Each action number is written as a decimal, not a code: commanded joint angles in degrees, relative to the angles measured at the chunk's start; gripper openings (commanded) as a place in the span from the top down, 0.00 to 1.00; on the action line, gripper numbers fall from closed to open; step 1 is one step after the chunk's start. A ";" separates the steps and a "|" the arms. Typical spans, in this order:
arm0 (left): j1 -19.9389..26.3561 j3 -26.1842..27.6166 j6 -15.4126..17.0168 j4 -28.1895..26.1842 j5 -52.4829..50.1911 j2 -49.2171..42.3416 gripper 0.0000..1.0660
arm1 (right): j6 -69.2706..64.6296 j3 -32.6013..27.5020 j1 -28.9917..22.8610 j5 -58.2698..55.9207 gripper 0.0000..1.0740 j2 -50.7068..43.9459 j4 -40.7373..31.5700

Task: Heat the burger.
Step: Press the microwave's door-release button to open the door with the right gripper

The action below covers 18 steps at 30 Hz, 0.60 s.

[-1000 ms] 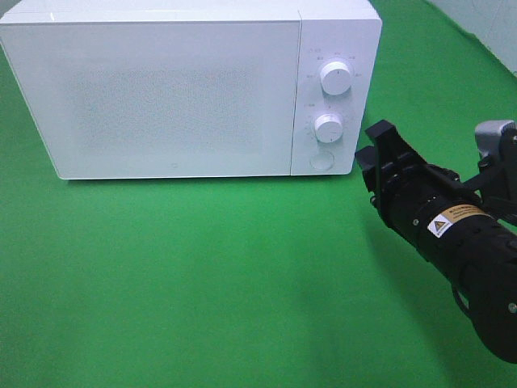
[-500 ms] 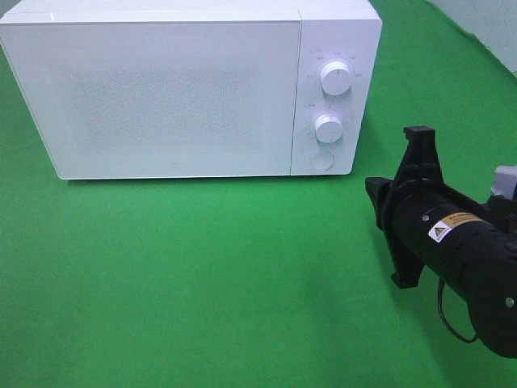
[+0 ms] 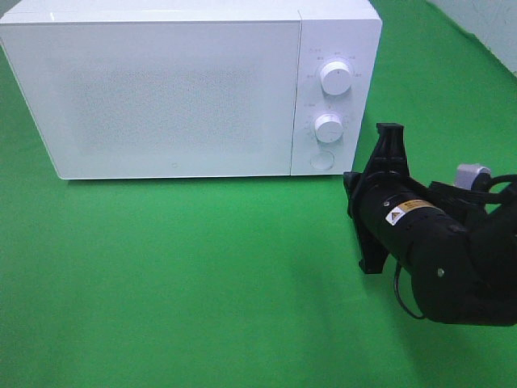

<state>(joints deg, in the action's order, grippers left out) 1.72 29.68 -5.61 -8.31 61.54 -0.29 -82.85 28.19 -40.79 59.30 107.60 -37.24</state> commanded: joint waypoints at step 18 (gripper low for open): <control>0.17 -0.11 0.06 -0.17 -0.23 -0.92 0.08 | -1.38 12.95 4.01 -5.10 1.00 9.97 3.04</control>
<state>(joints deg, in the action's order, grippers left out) 1.72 29.68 -5.61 -8.31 61.54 -0.29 -84.28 40.57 -36.96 54.55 117.57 -35.18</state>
